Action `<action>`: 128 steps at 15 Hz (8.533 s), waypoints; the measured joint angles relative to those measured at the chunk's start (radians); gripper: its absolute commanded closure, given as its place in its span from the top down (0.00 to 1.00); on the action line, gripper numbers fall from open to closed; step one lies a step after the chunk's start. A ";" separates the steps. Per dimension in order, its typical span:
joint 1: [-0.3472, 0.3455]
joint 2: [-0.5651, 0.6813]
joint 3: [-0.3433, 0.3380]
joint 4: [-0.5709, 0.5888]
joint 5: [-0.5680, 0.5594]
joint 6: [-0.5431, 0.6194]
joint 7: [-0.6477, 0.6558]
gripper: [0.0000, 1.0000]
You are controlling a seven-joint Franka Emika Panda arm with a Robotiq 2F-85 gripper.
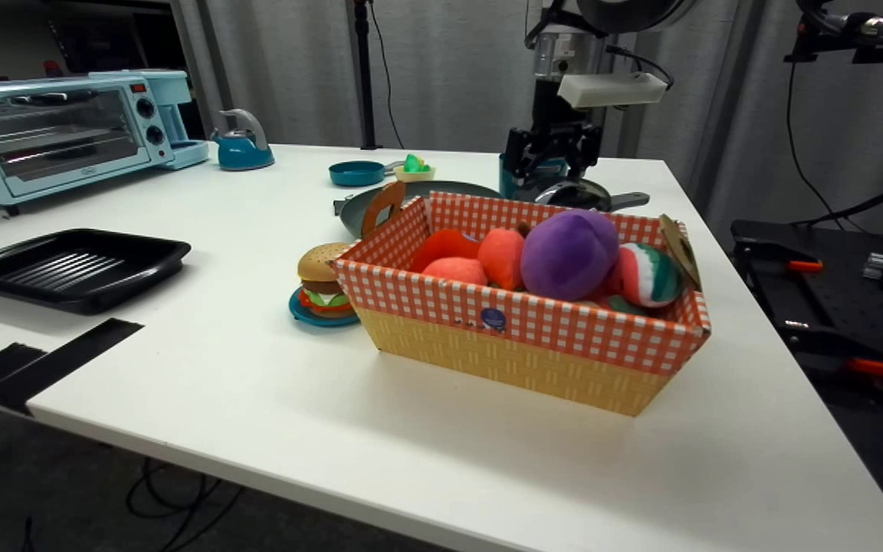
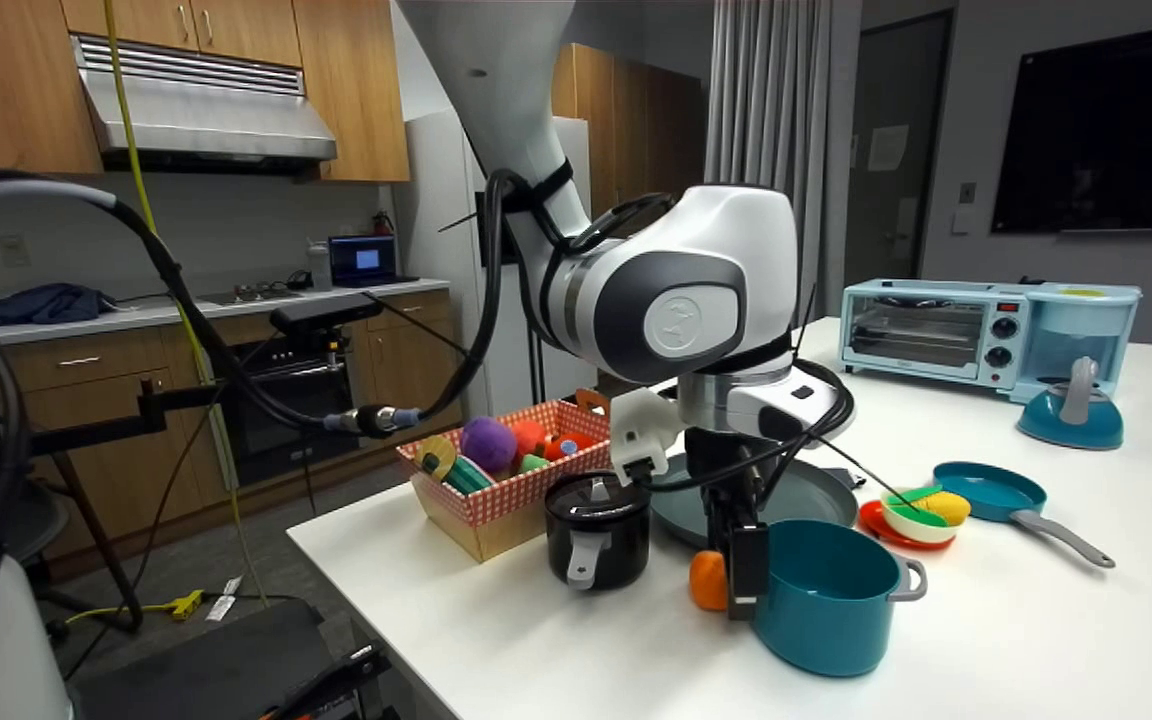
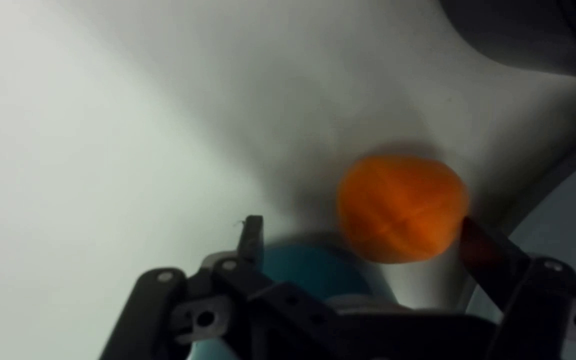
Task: Take the orange object from the table and put it in the box
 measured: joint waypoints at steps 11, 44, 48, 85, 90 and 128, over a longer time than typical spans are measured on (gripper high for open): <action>0.012 0.026 -0.022 0.022 -0.002 -0.003 0.002 0.75; 0.075 -0.009 -0.067 -0.080 -0.138 -0.004 0.000 0.04; 0.110 -0.065 -0.067 -0.079 -0.230 -0.022 0.022 0.05; 0.252 -0.155 0.254 0.057 -0.419 -0.257 -0.135 0.05; 0.263 -0.159 0.264 0.077 -0.464 -0.267 -0.133 0.05; 0.315 -0.125 0.309 0.209 -0.410 -0.441 -0.136 1.00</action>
